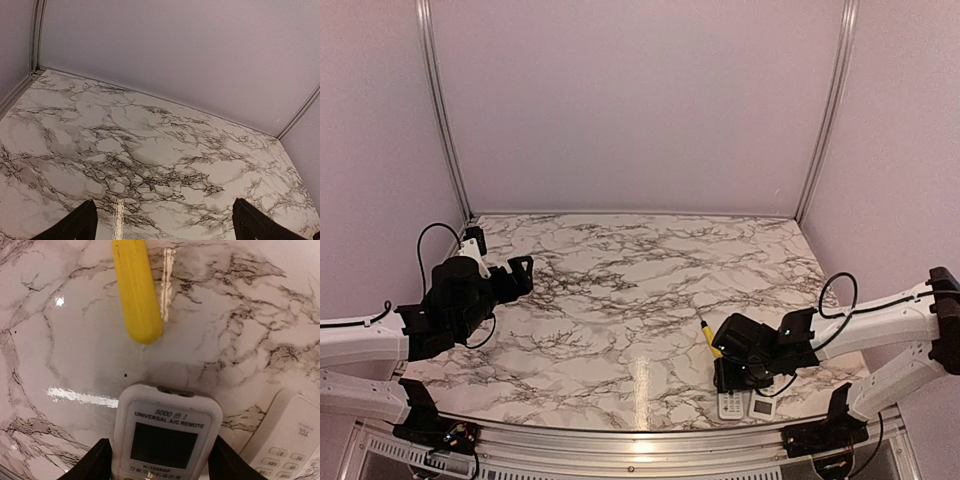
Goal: Unload the batteries from the remote control
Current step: Pick up the remote control from the center of the board.
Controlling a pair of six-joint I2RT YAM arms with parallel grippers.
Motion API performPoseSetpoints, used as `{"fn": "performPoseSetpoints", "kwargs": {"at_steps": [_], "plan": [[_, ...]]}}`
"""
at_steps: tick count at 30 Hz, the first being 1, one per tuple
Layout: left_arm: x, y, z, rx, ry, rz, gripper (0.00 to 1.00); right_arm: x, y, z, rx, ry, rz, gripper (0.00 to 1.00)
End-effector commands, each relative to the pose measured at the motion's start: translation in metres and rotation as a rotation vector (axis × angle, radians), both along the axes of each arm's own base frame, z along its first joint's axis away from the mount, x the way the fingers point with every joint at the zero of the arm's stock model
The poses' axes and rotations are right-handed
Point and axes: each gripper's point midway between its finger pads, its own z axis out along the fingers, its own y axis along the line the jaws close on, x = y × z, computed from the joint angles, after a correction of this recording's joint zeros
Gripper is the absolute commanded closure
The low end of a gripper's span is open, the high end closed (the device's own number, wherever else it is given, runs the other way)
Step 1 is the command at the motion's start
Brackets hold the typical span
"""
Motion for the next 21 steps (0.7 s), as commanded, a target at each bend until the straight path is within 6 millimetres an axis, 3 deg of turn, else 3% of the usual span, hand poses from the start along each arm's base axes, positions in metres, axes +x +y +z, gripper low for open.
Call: {"fn": "performPoseSetpoints", "kwargs": {"at_steps": [1,6,15,21], "plan": [[-0.001,-0.002,-0.003,0.028,0.013,-0.012,0.02,-0.002,0.0,-0.004,-0.025,0.017,-0.008,0.39],[-0.001,-0.001,-0.003,0.029,0.011,-0.011,0.02,-0.003,0.001,-0.005,-0.03,0.026,-0.003,0.52],[-0.002,-0.003,-0.002,0.03,0.009,-0.025,0.02,0.001,0.0,0.001,-0.033,-0.002,-0.009,0.64],[-0.004,-0.014,0.002,0.011,-0.01,-0.087,0.02,0.009,0.006,0.024,0.015,-0.056,-0.006,0.69]]}}
